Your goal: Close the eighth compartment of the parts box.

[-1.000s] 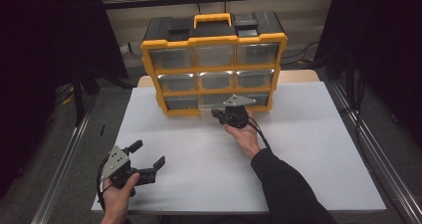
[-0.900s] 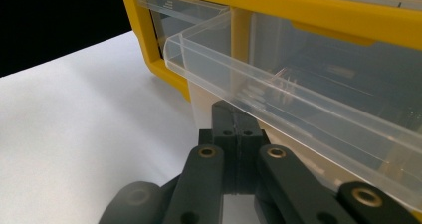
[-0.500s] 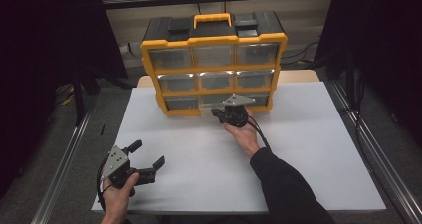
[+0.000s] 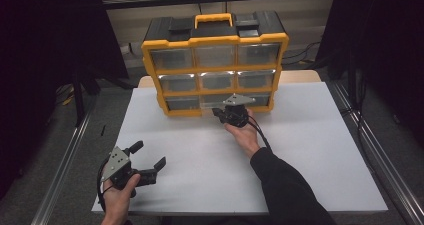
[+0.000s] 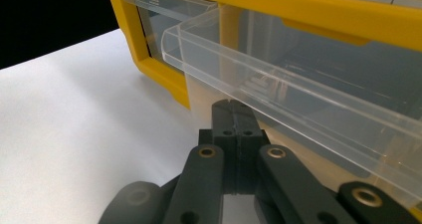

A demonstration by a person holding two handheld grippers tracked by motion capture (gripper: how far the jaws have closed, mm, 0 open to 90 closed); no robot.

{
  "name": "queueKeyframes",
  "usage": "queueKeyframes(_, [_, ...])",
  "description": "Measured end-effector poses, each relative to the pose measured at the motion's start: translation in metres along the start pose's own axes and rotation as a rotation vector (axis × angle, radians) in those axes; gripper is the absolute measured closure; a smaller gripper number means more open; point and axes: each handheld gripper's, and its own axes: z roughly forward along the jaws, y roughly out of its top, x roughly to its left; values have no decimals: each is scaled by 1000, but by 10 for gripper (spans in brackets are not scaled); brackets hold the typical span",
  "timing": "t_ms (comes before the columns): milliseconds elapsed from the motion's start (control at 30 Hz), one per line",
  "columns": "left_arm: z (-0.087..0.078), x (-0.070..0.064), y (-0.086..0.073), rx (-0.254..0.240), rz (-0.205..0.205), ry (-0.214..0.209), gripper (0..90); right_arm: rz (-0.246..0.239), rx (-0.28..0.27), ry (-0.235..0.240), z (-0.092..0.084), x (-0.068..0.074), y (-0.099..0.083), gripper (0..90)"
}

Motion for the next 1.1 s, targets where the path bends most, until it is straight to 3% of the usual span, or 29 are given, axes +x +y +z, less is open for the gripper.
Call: queueKeyframes(1100, [0, 0, 0, 2, -4, -5, 26, 12, 1, -11, 7, -6, 6, 900])
